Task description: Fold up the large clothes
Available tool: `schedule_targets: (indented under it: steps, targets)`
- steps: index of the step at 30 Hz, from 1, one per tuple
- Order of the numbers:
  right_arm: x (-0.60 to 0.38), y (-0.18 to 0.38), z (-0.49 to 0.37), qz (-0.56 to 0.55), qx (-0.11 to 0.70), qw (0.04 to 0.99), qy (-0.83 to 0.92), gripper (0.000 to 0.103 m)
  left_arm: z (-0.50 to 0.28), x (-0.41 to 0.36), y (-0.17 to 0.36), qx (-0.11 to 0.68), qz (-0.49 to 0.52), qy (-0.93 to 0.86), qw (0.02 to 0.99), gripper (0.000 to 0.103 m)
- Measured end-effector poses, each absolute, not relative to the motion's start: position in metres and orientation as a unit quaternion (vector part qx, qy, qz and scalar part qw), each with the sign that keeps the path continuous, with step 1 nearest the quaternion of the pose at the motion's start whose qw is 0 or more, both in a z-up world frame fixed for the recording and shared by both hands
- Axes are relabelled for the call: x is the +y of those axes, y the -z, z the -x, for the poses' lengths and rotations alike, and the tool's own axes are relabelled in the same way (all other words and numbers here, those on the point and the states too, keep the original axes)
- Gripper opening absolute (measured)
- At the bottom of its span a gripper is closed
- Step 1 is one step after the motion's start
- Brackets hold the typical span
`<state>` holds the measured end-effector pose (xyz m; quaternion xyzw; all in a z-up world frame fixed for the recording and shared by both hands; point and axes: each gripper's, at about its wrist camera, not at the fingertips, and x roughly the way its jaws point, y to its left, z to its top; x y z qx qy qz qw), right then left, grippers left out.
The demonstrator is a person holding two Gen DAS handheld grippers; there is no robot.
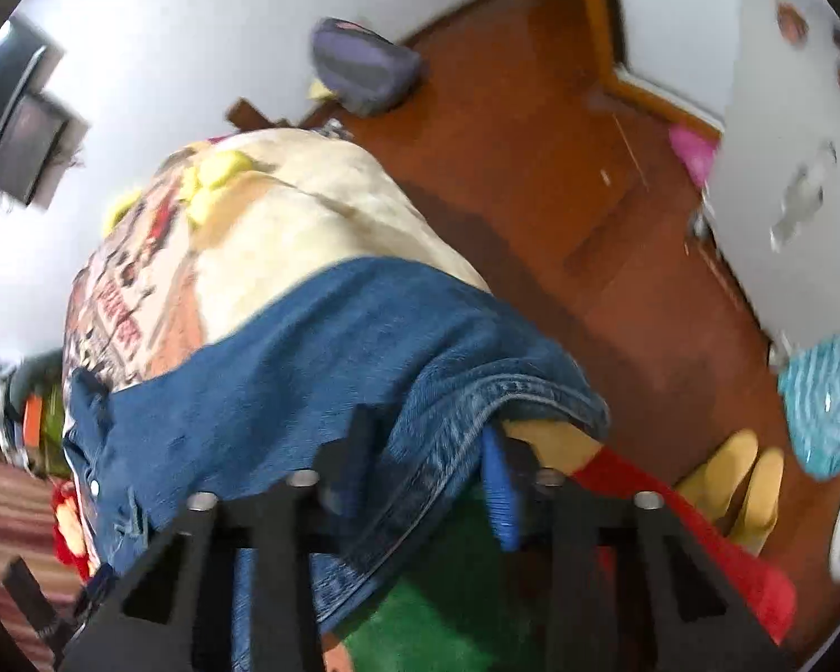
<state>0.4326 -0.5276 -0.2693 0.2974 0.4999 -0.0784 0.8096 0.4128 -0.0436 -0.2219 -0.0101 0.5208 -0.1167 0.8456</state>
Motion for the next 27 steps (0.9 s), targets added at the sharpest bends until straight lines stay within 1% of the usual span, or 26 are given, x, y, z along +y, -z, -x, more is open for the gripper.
schedule_targets:
  steps: [2, 5, 8, 10, 11, 12, 17, 22, 27]
  targets:
    - [-0.521, 0.255, -0.433, -0.287, 0.485, 0.823, 0.071, 0.018, -0.411, -0.04, 0.221, 0.52, 0.013, 0.114, 0.846, 0.095]
    - [-0.509, 0.224, -0.432, -0.276, 0.456, 0.845, 0.055, 0.018, -0.404, -0.035, 0.214, 0.513, 0.019, 0.114, 0.85, 0.095]
    - [-0.492, 0.191, -0.43, -0.269, 0.43, 0.861, 0.018, 0.014, -0.397, -0.029, 0.203, 0.499, 0.019, 0.112, 0.859, 0.095]
    - [-0.476, 0.172, -0.429, -0.259, 0.421, 0.869, -0.004, 0.014, -0.391, -0.024, 0.194, 0.487, 0.017, 0.111, 0.866, 0.095]
    - [-0.464, 0.161, -0.429, -0.252, 0.414, 0.875, -0.019, 0.01, -0.389, -0.022, 0.19, 0.482, 0.017, 0.111, 0.869, 0.095]
    - [-0.451, 0.149, -0.429, -0.244, 0.403, 0.881, -0.043, 0.009, -0.386, -0.019, 0.185, 0.476, 0.019, 0.112, 0.872, 0.095]
    - [-0.387, 0.114, -0.425, -0.201, 0.386, 0.894, -0.107, 0.01, -0.372, -0.005, 0.171, 0.458, 0.029, 0.114, 0.881, 0.095]
    - [-0.337, 0.119, -0.42, -0.116, 0.405, 0.904, -0.077, 0.01, -0.355, 0.013, 0.164, 0.447, 0.028, 0.107, 0.888, 0.095]
    - [-0.336, 0.157, -0.417, -0.038, 0.472, 0.88, -0.039, 0.01, -0.351, 0.025, 0.166, 0.449, 0.026, 0.088, 0.889, 0.095]
